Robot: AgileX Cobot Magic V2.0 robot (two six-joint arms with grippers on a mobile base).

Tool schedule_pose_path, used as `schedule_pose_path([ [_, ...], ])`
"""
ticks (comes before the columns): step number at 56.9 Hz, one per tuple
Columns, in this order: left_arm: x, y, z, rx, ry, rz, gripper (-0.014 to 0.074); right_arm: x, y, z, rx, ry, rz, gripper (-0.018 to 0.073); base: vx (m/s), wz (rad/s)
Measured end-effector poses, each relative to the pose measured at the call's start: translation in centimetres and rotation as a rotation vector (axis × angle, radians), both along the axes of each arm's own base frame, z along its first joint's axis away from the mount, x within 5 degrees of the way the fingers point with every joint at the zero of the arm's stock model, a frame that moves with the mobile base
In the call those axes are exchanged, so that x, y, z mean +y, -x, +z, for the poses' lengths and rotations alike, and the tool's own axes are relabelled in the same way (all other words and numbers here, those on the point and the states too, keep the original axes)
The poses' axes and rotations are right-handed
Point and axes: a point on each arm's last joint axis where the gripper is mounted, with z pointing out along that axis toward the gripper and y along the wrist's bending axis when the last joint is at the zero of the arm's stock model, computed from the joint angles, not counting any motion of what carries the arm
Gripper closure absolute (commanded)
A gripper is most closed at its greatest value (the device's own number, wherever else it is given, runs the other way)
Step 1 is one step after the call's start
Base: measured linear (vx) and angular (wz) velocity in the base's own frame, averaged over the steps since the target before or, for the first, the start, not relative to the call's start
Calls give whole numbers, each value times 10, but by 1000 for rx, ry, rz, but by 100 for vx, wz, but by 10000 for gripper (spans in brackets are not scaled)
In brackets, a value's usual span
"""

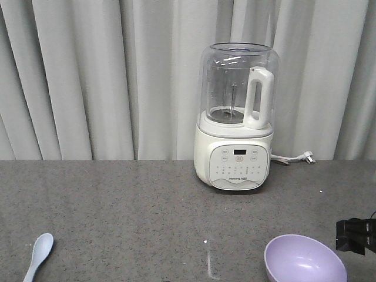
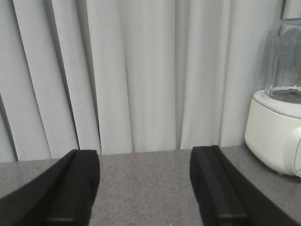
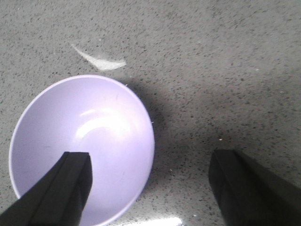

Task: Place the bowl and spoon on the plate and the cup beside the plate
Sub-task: 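Lower the left gripper to the spoon and the right gripper to the bowl rim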

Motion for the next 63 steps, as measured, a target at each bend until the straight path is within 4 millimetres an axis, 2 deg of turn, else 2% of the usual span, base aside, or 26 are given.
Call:
schedule_pose_path([
  [6,-1,0,-10,106,8,-5,59,0,-2,0,-18,9,15,2,0,0],
  [12,-2,-8,-25,283,42,-3,59,0,-3,2,-38,23,30,2,0,0],
  [18,-5,-26,-41,485,54,3,59,0,-6,2,-42,32,41,2,0,0],
  [30,-10,-74,-70,821,39,15,59,-1,-9,2,-45,51,65,2,0,0],
  [47,-18,-132,-113,1054,40,21,59,-1,-9,2,-48,59,74,2,0,0],
  [63,-19,-150,-156,1199,27,31,59,-1,-9,2,-51,65,81,2,0,0],
])
